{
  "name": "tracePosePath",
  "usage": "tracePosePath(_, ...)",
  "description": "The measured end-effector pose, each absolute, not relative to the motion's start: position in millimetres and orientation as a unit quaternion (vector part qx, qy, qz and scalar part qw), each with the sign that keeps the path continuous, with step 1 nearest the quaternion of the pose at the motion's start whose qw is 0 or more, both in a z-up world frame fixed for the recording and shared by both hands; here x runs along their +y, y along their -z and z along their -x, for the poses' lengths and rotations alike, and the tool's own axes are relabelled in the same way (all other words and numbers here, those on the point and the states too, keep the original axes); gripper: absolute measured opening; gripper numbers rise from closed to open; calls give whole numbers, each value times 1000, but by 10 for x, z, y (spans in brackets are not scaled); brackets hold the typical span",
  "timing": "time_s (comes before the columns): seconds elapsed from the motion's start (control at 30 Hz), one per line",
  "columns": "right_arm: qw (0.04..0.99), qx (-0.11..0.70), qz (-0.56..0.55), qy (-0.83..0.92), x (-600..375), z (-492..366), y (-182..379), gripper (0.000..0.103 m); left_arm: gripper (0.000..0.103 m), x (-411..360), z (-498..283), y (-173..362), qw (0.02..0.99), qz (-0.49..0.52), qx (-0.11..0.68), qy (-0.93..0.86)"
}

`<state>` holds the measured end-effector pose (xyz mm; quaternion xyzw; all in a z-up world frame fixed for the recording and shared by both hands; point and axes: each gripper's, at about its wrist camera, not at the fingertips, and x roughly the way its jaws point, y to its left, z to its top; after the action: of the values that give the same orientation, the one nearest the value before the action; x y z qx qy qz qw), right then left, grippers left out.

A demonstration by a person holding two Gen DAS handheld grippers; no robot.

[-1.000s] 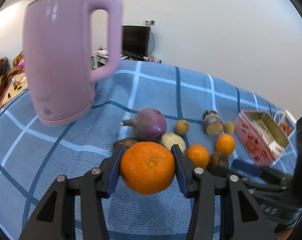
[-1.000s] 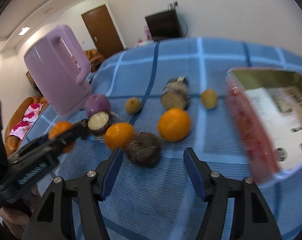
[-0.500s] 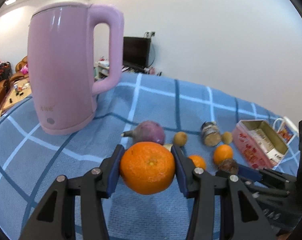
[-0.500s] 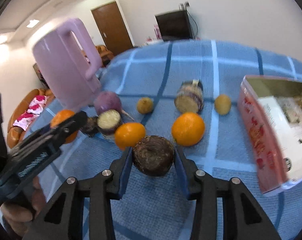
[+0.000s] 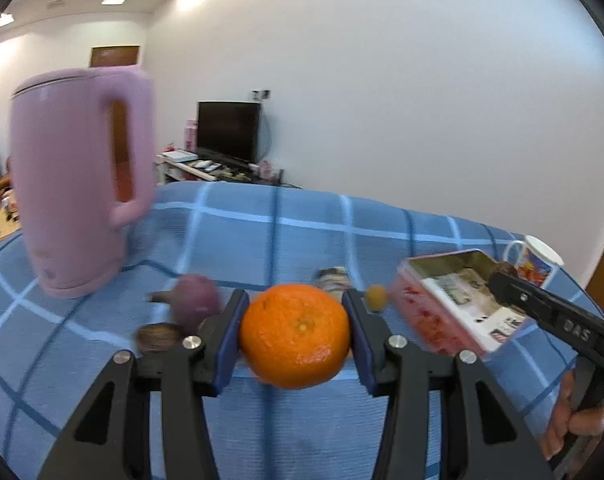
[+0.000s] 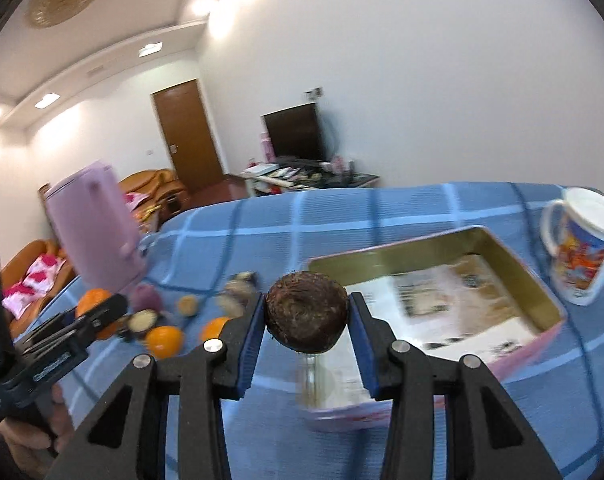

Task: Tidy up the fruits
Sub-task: 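Carry the orange with the left tool into the pink tin while the right tool drops the brown fruit there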

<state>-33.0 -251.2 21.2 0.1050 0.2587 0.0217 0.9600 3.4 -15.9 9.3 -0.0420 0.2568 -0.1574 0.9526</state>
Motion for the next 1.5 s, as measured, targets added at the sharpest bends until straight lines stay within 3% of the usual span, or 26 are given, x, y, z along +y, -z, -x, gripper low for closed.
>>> tracePosePath(0.73,953,288,-42,84,-3513,319,-59,43,50,-1822,-71,-71,927,-22,276,252)
tracePosePath(1.5,937,342,-50,59,-3546,130,89,44,51,-2235,-250,190,904,-60,346,242)
